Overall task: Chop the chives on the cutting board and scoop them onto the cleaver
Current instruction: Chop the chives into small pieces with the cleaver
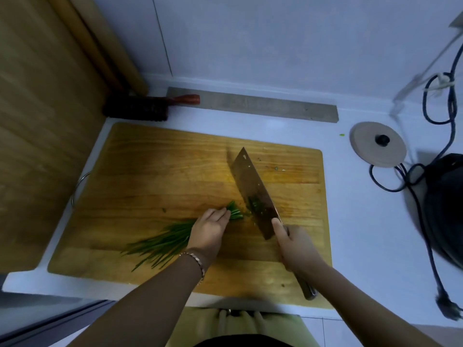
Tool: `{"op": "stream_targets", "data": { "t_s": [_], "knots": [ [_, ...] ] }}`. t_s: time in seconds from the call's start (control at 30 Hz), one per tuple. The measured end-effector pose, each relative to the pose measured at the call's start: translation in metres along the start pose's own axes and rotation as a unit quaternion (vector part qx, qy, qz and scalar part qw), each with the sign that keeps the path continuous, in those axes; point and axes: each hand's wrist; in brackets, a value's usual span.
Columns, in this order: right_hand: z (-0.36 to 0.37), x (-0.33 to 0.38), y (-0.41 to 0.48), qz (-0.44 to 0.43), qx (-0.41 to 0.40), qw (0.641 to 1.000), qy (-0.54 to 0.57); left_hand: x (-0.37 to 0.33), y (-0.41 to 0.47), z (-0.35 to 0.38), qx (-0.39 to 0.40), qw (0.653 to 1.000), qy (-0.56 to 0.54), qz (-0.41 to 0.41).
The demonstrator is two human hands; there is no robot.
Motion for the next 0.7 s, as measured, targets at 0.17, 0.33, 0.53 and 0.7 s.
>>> {"op": "stream_targets", "data": {
  "t_s": [0.17,0.33,0.53,0.7],
  "knots": [
    [0.009,0.008,-0.010,-0.052,0.032,0.995,-0.082,-0.001,-0.001,0.000,0.012,0.999,-0.021,-0.022],
    [0.015,0.014,-0.010,-0.057,0.039,0.991,-0.116,-0.002,0.000,-0.003,0.010,1.000,0.000,-0.009],
    [0.014,0.010,-0.013,-0.023,0.054,0.988,-0.145,-0.004,0.002,-0.006,0.010,1.000,0.017,0.004],
    [0.019,0.009,-0.009,-0.024,0.057,0.989,-0.133,-0.005,0.004,-0.005,0.019,0.999,0.030,0.010]
  ]
}}
Point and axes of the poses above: each hand's wrist, its own y-axis towards the middle knuckle, its own z-axis out of the palm, x = y × z, and after that the axes turned 11 degrees about -z, right-handed
